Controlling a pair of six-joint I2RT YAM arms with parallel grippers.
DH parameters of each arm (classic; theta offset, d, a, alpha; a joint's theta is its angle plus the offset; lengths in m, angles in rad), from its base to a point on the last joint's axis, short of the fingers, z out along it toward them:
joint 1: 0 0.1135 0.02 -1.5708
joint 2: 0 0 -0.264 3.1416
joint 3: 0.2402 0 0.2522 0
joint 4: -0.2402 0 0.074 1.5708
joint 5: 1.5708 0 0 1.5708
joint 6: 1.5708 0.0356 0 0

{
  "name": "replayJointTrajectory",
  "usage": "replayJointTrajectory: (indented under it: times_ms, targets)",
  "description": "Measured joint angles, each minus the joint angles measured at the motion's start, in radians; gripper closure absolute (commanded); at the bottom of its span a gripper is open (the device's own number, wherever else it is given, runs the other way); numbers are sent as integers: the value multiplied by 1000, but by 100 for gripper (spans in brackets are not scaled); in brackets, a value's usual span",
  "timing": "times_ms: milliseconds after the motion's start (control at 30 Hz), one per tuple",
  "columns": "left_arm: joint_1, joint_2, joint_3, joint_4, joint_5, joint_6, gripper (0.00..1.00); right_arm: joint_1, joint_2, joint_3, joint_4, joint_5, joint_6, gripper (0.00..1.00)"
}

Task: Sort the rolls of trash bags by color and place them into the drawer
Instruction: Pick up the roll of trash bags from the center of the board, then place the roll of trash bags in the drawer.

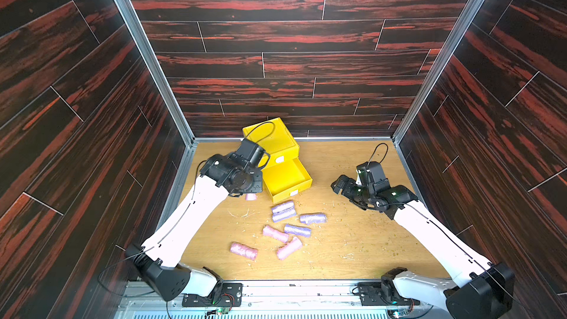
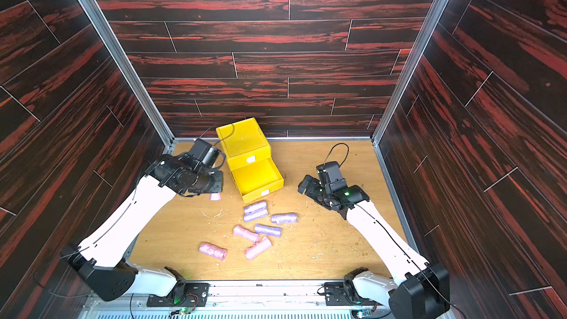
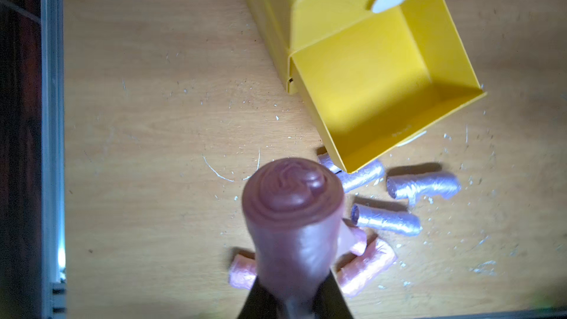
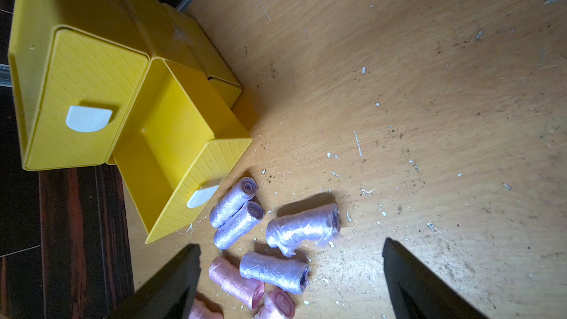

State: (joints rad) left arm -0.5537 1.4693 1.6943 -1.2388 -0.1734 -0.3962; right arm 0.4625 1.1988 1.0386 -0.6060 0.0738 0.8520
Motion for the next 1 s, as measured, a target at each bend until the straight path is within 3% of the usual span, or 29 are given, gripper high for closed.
replayJointTrajectory:
  times_ms: [267, 467, 767, 1000]
  targets:
    - [-31, 168, 240, 0, -7, 461, 88, 0, 0, 0, -11, 20, 0, 3]
    - [-45, 340, 405, -5, 42, 711, 87, -4, 0, 0, -24, 32, -2, 3]
    - [-126, 598, 455, 66, -58, 876, 82, -15, -1, 0, -33, 43, -13, 3]
    - [-132, 637, 403, 201, -208, 911, 82, -19, -5, 0, -34, 43, -17, 3]
